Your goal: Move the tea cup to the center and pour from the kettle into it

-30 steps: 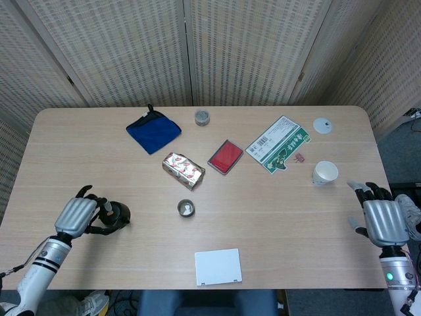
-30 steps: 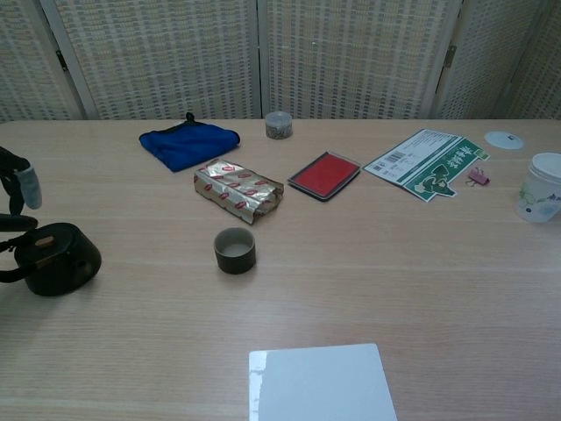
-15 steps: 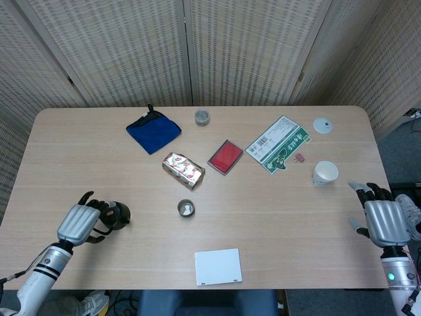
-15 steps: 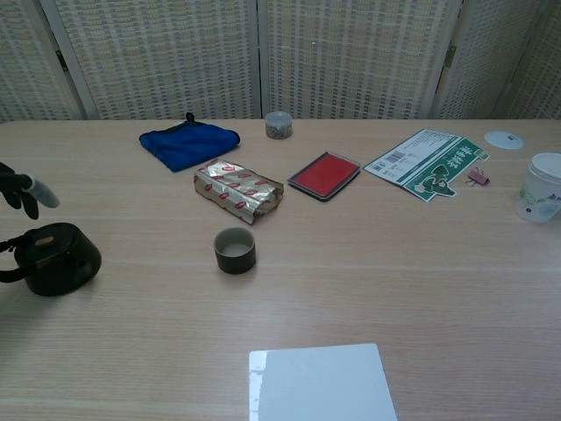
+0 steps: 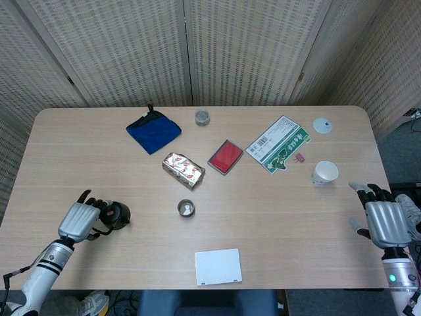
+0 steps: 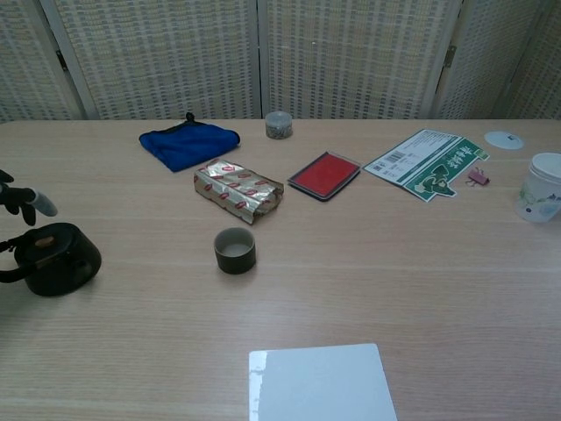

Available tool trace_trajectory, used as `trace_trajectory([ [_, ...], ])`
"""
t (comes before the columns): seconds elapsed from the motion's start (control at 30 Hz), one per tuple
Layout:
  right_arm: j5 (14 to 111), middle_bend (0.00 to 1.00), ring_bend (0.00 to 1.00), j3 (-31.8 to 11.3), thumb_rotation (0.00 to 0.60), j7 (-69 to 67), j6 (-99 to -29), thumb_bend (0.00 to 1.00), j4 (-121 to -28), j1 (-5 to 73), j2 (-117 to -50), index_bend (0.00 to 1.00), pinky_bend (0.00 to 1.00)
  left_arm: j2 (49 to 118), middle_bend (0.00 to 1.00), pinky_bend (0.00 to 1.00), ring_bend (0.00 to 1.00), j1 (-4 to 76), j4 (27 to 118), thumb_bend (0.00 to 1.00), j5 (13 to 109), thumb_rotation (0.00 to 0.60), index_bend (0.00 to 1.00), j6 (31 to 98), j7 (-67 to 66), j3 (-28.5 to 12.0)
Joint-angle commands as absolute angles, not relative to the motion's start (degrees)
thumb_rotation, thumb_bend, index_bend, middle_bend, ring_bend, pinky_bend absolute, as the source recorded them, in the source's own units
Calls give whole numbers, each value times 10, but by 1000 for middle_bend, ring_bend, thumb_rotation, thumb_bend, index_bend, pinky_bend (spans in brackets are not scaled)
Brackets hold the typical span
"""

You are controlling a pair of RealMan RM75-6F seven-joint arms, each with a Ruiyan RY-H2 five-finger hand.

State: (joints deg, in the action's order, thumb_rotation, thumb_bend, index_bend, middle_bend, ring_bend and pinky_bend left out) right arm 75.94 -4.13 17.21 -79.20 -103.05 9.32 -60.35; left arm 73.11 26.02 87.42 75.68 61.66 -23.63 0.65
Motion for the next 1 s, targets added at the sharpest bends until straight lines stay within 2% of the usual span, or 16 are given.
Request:
trace_trajectory([
  [0.03,759,253,143,-42,600,171,-792,207,-1031,92,-603,191,239,735,294,55,260,263,871,53,749,600,203,612,-237,1],
  [0.7,758,253,143,-47,600,158,-792,207,-1021,89,-601,191,239,773,294,55,261,290,835,53,724,600,208,604,-263,-30],
  [1.0,759,253,143,-63,600,158,-796,207,-1025,97,-591,191,238,750,294,55,261,270,861,53,712,600,212,623,-259,-24],
])
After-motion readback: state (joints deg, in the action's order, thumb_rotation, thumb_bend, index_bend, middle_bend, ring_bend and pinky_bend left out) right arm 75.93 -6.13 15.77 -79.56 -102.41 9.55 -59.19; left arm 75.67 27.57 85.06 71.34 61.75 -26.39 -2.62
